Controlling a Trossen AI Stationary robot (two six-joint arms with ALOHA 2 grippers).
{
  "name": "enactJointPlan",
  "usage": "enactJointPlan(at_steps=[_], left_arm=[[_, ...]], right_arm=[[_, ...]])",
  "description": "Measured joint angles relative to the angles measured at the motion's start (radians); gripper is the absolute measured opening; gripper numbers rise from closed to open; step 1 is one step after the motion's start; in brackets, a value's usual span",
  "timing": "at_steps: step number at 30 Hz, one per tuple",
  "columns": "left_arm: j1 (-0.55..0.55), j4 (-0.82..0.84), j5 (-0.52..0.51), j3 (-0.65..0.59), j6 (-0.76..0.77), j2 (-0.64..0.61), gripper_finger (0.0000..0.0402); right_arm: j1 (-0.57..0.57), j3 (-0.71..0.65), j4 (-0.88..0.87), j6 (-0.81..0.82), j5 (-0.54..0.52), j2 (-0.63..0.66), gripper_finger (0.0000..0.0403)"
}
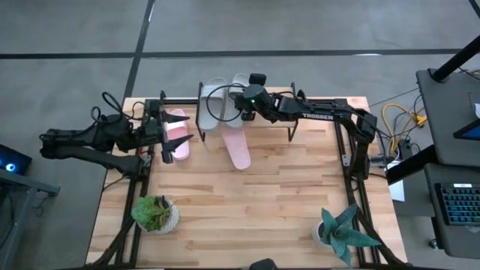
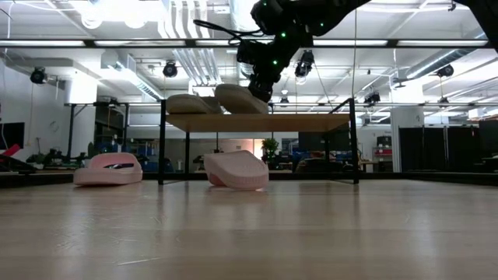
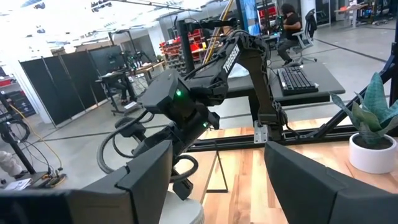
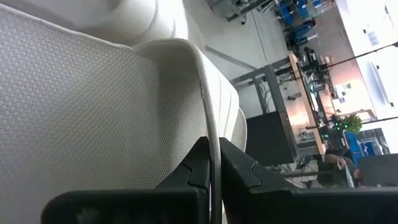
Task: Pick and place slides into the shelf
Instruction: Put the gray slide on the shelf
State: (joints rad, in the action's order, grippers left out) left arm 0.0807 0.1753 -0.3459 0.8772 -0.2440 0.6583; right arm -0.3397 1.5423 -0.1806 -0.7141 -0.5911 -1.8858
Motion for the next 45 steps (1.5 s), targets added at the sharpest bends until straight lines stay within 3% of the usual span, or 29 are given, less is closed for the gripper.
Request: enactJointPlan(at_steps=[25,45], left_arm=[[0.0,-0.002,-0.003,-0.001,-0.002,0.024,0.024],[0.0,-0.001,-0.003,-0.001,-0.004,0.022,0.024]], right_arm=[[0.001,0.037,0.031,-0.073,-0.029,-0.07,0.0009],[0.01,0.052,-0.003,-0.041,0.034,-0.067,0.0009]])
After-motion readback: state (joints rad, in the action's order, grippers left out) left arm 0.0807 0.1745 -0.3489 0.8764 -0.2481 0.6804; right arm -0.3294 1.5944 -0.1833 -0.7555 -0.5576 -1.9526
